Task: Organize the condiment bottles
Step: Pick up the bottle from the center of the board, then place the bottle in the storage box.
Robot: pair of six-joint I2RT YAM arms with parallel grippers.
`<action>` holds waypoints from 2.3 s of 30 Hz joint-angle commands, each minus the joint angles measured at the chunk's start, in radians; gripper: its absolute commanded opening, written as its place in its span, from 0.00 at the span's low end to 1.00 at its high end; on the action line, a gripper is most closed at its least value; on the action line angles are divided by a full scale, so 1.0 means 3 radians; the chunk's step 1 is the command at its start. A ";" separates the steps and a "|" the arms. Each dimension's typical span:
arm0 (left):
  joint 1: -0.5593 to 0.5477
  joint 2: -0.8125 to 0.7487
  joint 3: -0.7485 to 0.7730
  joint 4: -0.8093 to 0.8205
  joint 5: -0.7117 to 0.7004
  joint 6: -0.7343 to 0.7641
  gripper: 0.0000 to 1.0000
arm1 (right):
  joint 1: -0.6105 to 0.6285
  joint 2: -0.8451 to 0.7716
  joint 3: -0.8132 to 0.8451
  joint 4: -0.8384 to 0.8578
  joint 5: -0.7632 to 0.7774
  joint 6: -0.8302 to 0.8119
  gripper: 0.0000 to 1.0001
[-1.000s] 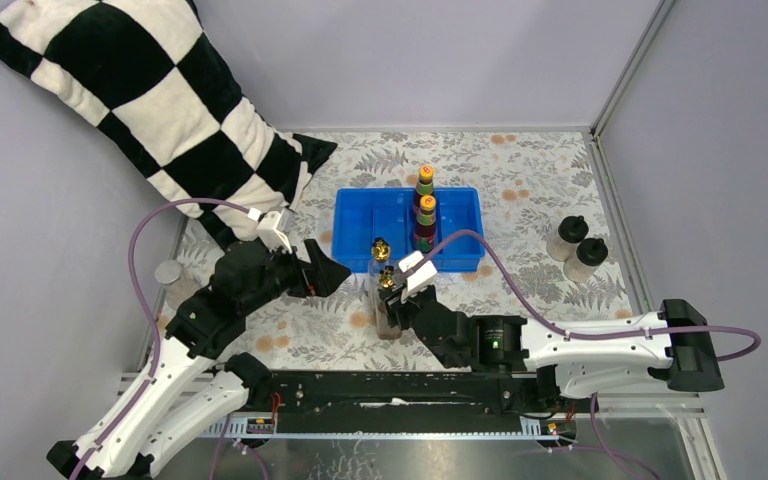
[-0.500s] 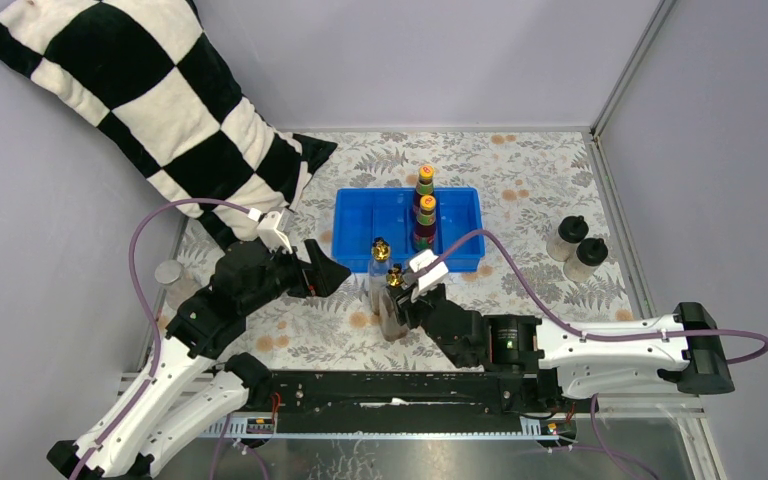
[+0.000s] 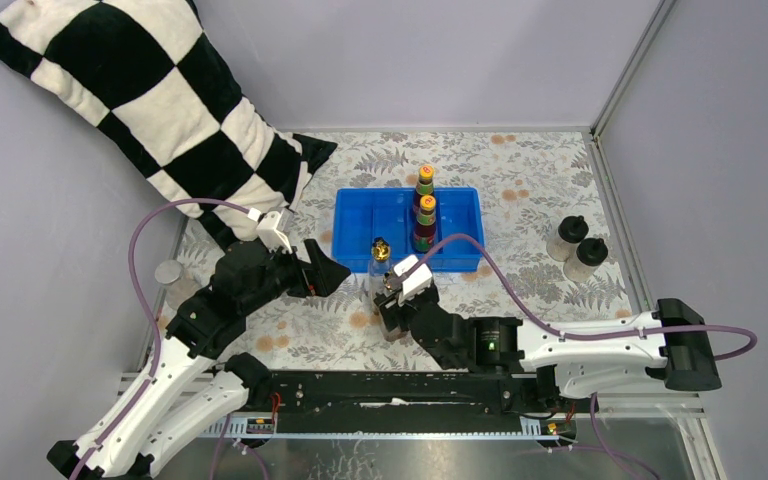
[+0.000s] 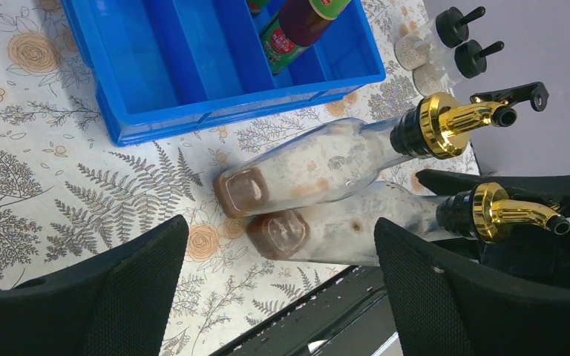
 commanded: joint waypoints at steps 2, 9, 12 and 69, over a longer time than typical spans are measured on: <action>-0.0029 -0.0023 -0.0034 -0.0019 -0.0009 0.0053 0.99 | 0.0021 0.0087 0.0034 0.0306 0.0252 0.0059 0.61; -0.0026 -0.0029 -0.0038 -0.0006 0.0005 0.0059 0.99 | 0.0021 -0.0023 -0.0067 0.0365 0.0325 0.0113 0.45; -0.0027 -0.0034 -0.0043 -0.0003 0.0007 0.0064 0.99 | 0.0025 -0.0112 -0.0092 0.0298 0.0319 0.0120 0.39; -0.0034 -0.0007 -0.0051 0.0003 -0.0019 0.0064 0.99 | -0.1763 0.0188 0.1616 -0.0337 -0.1148 -0.0379 0.26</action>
